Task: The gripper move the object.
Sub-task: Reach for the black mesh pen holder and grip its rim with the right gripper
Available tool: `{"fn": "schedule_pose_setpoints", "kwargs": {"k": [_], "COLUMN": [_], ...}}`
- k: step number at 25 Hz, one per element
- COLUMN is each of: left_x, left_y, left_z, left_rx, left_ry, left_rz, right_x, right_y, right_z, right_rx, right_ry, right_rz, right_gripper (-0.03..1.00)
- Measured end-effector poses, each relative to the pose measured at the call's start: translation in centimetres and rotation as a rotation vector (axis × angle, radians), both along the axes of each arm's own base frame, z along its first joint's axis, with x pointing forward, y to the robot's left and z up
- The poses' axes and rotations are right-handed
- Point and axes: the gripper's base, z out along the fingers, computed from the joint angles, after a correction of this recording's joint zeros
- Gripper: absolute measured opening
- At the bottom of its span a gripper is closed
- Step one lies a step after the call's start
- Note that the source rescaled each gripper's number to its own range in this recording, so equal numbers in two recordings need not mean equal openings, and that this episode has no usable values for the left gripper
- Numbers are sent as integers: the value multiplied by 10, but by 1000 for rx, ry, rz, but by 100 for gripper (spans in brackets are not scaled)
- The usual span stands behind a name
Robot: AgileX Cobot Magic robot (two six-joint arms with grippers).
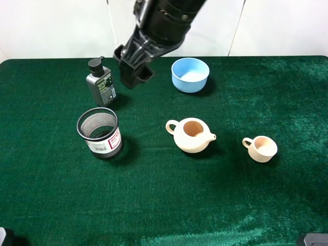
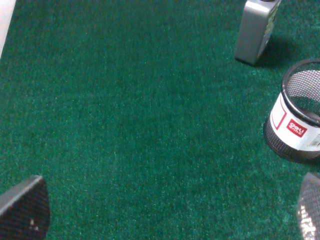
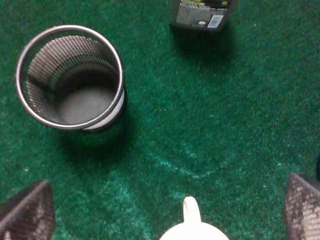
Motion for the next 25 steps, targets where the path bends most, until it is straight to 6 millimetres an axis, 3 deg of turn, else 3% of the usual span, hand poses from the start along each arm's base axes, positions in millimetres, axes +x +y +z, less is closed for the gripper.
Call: {"fn": "schedule_pose_setpoints", "kwargs": {"k": [10,19,25], "left_x": [0,0,0], "left_y": [0,0,0], "left_z": [0,0,0], "left_rx": [0,0,0], "left_ry": [0,0,0], "left_rz": [0,0,0], "right_x": [23,26,28], "right_y": [38,81,93], "right_z": [-21,-44,-65], "right_rx": [-81,-120,-148], "right_ry": [64,90,107], "right_rz": [36,94,107], "right_gripper": [100,100,100]}}
